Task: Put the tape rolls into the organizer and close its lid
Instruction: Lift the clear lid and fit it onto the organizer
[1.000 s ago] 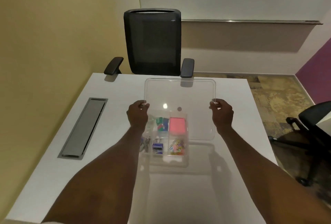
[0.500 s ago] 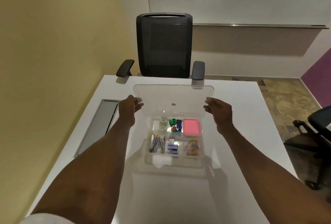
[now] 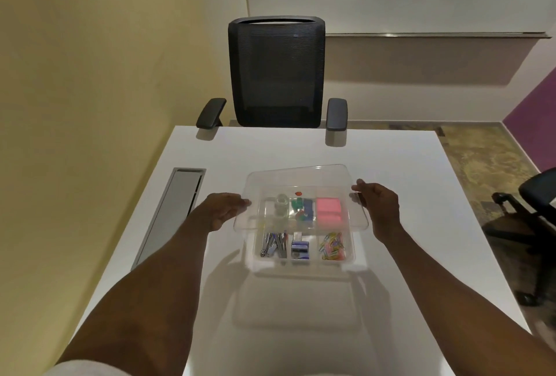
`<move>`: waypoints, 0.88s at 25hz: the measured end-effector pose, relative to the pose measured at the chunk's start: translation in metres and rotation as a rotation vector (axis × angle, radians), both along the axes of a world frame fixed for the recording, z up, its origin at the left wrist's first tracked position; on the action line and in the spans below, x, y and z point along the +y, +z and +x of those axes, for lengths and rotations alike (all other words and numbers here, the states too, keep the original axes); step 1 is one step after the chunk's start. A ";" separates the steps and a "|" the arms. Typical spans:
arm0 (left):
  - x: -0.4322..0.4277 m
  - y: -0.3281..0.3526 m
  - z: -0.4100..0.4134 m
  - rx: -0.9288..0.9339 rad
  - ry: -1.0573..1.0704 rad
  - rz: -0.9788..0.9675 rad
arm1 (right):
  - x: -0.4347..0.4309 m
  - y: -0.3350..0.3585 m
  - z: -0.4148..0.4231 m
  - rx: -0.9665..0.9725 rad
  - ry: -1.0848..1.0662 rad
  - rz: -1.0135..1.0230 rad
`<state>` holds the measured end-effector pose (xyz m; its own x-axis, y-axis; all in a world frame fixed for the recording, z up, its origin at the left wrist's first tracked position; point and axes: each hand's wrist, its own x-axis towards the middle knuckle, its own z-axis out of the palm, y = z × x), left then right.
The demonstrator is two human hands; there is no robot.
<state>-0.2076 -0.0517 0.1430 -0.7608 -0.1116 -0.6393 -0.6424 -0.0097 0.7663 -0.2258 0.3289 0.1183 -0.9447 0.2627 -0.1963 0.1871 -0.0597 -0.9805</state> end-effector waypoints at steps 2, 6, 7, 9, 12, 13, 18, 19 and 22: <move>-0.003 -0.004 0.002 0.003 0.010 0.074 | -0.003 -0.006 0.000 -0.031 -0.003 0.034; 0.005 -0.007 0.006 -0.014 -0.006 0.081 | -0.004 -0.012 0.006 -0.082 0.034 0.111; 0.008 -0.009 0.007 -0.012 0.010 0.078 | -0.002 -0.015 0.006 -0.080 0.053 0.138; 0.014 -0.011 0.015 0.012 0.015 0.081 | -0.002 -0.020 0.017 -0.085 0.100 0.236; 0.011 -0.056 -0.023 -0.047 0.044 0.038 | -0.008 -0.059 -0.018 -0.224 0.056 0.375; 0.013 -0.061 -0.018 -0.029 0.057 0.022 | -0.010 -0.060 -0.012 -0.229 0.060 0.405; 0.032 -0.080 -0.002 0.041 0.135 -0.155 | -0.015 -0.072 -0.006 -0.298 -0.006 0.554; 0.036 -0.085 0.000 0.041 0.138 -0.197 | -0.017 -0.075 -0.005 -0.320 -0.025 0.568; 0.044 -0.101 -0.006 0.029 0.144 -0.331 | -0.022 -0.089 -0.011 -0.371 -0.057 0.599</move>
<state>-0.2135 -0.0074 0.0424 -0.7397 -0.4164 -0.5286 -0.6303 0.1536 0.7610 -0.2364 0.3068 0.0293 -0.8250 0.4734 -0.3086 0.5278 0.4503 -0.7202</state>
